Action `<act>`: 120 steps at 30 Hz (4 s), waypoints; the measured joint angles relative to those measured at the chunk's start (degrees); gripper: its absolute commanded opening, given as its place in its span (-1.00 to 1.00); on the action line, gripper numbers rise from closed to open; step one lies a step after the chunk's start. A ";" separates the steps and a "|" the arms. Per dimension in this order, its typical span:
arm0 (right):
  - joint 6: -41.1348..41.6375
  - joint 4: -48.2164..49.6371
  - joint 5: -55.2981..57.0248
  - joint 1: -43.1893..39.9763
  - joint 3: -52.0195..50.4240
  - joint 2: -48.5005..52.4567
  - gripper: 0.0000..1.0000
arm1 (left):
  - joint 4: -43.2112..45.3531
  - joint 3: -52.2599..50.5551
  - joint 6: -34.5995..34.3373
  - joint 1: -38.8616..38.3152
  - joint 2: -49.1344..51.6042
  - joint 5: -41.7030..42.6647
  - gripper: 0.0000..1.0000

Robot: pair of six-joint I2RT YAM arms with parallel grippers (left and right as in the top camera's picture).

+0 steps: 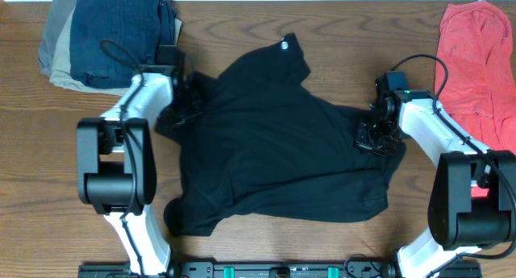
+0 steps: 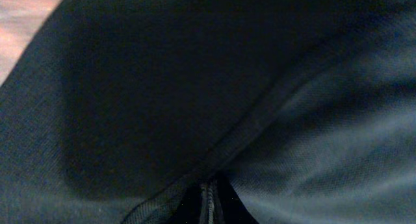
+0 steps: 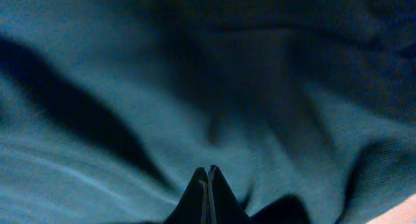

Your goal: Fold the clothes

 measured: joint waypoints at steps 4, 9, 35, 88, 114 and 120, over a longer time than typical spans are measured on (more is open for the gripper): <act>0.00 2.93 0.04 0.37 0.00 0.79 -0.96 | -2.05 0.15 -2.19 4.15 0.00 -0.79 -0.88; 0.00 6.25 -0.22 2.75 -0.02 0.94 -0.92 | -4.09 0.17 -3.87 7.80 0.00 -1.33 -0.88; -1.62 13.14 -0.20 4.57 -0.04 0.96 -0.97 | -6.62 0.20 -8.44 10.99 0.00 -2.19 -0.87; -5.01 17.25 2.36 -0.83 9.27 0.96 -0.97 | -6.69 0.20 -9.55 10.99 0.00 -2.54 -0.88; -7.61 -8.55 3.87 -1.07 22.01 0.96 0.99 | -9.09 -0.61 -11.98 4.83 -10.97 -0.35 -0.87; -7.28 -16.24 3.54 -0.92 22.16 0.85 0.93 | -13.84 -0.63 -9.09 4.81 -11.17 -0.66 -0.88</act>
